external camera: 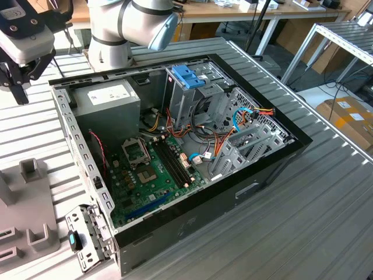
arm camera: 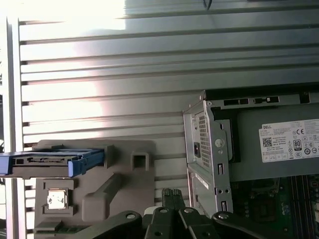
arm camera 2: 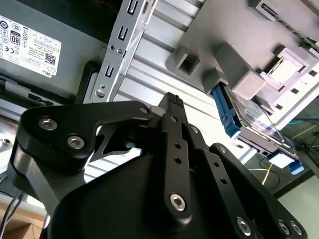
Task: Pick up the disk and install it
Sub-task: 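Reach for the disk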
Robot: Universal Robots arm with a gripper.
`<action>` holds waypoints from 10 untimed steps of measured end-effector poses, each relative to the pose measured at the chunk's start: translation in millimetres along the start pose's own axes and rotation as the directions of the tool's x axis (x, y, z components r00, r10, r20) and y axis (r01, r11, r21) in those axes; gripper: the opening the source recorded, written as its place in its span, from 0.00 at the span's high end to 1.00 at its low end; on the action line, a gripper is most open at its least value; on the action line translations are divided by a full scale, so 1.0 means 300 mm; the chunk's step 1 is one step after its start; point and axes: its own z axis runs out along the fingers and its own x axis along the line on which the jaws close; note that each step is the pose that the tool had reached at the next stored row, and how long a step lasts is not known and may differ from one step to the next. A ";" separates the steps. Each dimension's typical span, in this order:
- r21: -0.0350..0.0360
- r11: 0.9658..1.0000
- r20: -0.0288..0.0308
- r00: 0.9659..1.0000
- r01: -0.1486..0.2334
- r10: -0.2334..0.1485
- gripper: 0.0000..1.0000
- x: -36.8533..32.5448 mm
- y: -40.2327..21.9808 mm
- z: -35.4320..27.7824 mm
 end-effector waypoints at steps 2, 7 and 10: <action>0.000 1.000 0.000 1.000 0.000 0.000 0.89 0.008 -0.001 0.000; 0.000 1.000 0.000 1.000 0.000 0.000 0.89 0.022 -0.002 -0.001; 0.000 1.000 0.000 1.000 0.000 0.000 0.89 0.030 -0.002 -0.001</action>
